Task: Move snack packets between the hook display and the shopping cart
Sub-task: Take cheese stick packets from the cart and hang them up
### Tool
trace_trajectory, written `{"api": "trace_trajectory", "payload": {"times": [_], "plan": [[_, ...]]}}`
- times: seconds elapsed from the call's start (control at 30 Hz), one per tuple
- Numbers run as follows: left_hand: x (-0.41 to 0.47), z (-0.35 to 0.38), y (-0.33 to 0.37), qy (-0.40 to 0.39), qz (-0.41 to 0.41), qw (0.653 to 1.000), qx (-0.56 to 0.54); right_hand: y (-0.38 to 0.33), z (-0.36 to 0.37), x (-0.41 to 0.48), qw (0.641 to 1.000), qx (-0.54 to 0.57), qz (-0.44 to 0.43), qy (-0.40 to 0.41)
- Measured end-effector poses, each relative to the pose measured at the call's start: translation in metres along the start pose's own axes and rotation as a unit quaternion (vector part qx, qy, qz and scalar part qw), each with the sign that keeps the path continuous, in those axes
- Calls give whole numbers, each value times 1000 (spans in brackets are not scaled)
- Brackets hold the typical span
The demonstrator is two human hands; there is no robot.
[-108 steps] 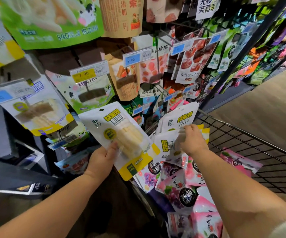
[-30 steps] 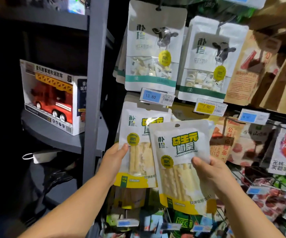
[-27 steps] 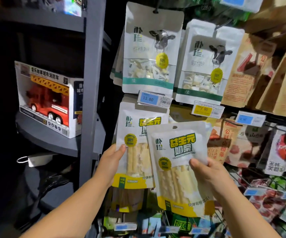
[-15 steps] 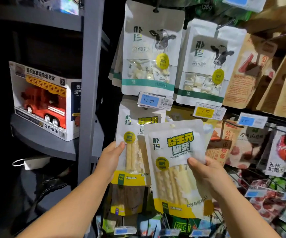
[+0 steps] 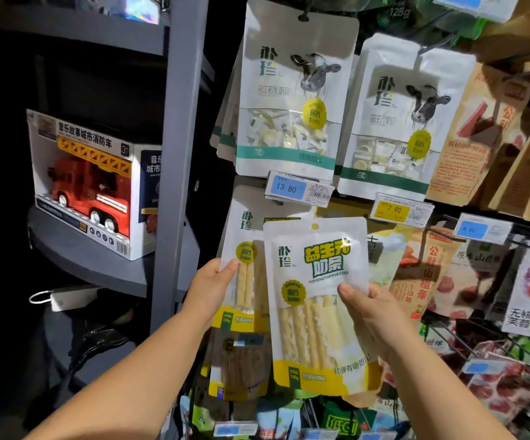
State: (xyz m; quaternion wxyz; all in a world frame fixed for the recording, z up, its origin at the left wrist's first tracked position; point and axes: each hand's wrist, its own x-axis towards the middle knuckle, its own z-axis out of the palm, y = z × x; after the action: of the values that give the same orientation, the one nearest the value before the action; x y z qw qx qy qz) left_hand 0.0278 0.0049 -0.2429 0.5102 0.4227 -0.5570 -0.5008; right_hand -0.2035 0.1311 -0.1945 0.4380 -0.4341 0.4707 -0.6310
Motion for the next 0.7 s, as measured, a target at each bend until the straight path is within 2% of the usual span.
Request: {"api": "trace_trajectory", "payload": {"times": [0.13,0.23,0.33,0.4,0.47,0.53,0.6,0.7], "plan": [[2,1,-5,13,26,1000,5,2,7,4,1000,27,8,-2],[-2,2,-5,77,60,994,53,2,18,8,999,47,7,-6],[-15,2,-1,137,119,983,36,2,26,13,999,41,8,-9],[-25,3,6,144,153,977,28,2,30,17,999,29,9,-8],[-32,6,16,88,140,986,27,2,34,19,999,38,13,-10],[-37,9,24,-11,99,995,22,2,40,22,998,53,14,-15],[-41,12,26,-90,66,993,-29,1,45,23,998,65,12,-21],[-38,14,17,-115,52,990,-70,2,51,25,997,73,9,-33]]}}
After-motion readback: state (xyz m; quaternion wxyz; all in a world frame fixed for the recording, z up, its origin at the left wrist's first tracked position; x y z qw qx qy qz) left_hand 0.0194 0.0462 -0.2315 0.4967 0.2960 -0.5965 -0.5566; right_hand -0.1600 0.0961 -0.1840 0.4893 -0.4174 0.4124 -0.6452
